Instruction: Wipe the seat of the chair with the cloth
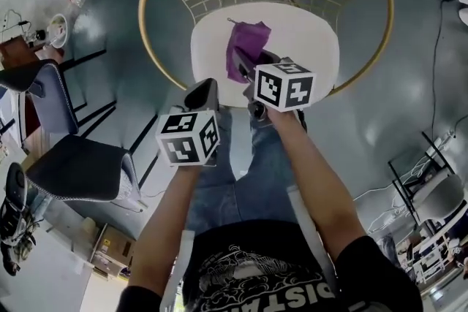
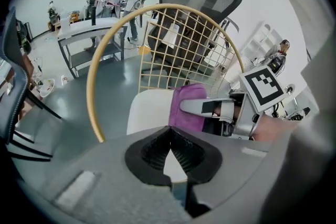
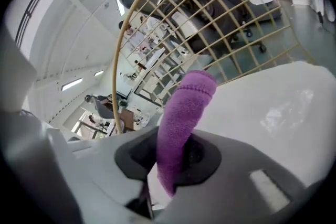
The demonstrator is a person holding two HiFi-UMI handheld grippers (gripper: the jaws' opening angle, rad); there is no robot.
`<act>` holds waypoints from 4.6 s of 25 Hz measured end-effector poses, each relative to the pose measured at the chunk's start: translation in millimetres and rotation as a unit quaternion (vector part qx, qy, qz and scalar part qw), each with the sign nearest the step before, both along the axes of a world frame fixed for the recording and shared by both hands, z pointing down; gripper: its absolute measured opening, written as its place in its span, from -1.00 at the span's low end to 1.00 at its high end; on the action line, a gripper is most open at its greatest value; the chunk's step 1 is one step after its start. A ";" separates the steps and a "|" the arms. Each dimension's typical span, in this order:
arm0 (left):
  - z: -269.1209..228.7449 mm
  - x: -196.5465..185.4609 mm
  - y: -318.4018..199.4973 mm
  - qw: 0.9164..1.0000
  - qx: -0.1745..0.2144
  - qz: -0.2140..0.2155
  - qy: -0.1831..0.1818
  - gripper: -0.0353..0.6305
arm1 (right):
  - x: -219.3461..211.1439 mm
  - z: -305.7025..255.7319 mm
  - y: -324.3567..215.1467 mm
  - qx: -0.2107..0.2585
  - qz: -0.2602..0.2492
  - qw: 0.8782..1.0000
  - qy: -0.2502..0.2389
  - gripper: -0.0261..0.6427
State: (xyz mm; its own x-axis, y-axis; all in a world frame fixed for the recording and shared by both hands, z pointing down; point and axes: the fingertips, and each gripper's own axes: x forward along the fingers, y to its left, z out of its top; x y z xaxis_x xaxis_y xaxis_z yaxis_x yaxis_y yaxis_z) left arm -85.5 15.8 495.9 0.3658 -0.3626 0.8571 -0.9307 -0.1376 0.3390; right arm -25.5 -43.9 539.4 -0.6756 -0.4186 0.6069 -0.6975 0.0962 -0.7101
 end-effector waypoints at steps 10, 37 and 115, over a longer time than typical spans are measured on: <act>-14.7 -17.5 17.4 0.999 -0.004 -0.031 -0.017 -0.91 | -73.0 -8.5 19.9 -0.005 -0.101 0.994 -0.049 -0.74; 13.1 46.3 18.0 0.999 -0.015 0.031 0.004 -0.91 | 41.7 52.9 47.6 -0.031 -0.069 0.995 0.058 -0.74; 27.1 -46.9 67.3 0.996 -0.022 0.080 0.018 -0.91 | -60.7 28.2 108.3 -0.010 -0.054 0.995 0.085 -0.74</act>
State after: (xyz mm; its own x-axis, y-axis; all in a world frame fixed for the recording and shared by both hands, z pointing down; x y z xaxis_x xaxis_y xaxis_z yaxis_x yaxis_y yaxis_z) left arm -132.5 83.1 523.1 0.4475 -0.2599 0.8557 -0.8847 -0.2684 0.3811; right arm -86.2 64.4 567.6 -0.6022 -0.3363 0.7240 -0.7945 0.1643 -0.5846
